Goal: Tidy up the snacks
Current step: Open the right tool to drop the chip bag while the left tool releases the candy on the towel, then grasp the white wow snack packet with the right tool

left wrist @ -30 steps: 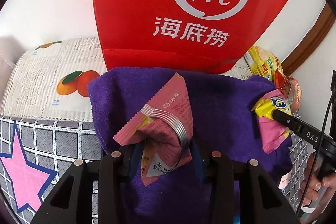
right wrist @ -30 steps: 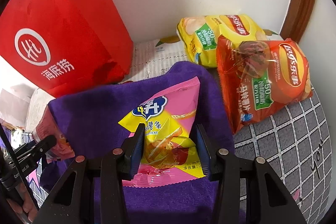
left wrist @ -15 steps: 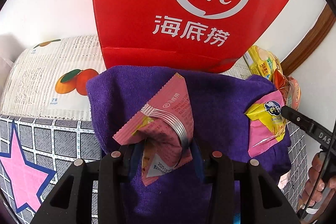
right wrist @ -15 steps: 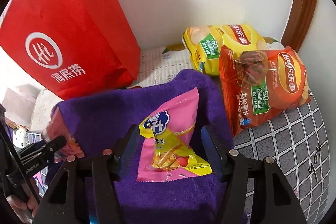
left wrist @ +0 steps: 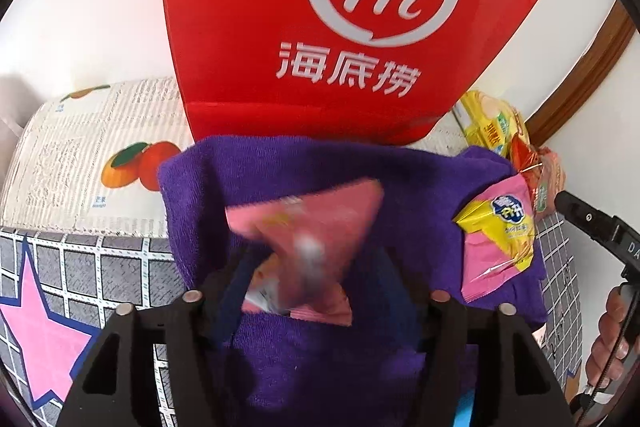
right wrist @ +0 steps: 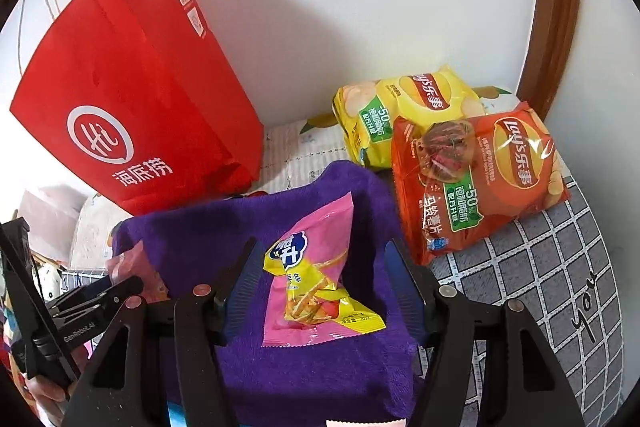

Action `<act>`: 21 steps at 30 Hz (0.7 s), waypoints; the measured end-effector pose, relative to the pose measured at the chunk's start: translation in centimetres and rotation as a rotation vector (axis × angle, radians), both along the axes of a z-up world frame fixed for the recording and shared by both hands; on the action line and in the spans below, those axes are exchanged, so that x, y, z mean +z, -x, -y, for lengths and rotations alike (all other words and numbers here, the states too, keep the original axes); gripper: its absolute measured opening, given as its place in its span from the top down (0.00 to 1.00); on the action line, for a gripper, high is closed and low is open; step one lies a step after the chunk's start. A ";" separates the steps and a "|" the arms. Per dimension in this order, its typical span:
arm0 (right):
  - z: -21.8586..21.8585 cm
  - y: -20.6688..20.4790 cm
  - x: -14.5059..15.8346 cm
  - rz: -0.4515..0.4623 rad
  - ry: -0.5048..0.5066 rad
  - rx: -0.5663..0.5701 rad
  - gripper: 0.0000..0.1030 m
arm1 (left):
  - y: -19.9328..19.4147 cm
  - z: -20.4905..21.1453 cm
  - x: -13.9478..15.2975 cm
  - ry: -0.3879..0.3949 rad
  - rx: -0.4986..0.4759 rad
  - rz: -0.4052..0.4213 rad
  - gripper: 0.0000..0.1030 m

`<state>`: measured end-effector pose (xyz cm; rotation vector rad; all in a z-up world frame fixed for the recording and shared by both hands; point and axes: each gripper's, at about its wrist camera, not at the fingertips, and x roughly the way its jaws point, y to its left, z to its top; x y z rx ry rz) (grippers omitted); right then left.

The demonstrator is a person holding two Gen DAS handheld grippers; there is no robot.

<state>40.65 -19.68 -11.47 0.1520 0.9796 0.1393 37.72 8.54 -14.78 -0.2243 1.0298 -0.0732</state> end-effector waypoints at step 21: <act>0.3 4.8 2.8 0.093 0.033 -0.027 0.39 | 2.0 0.2 4.0 -0.036 -0.034 0.086 0.38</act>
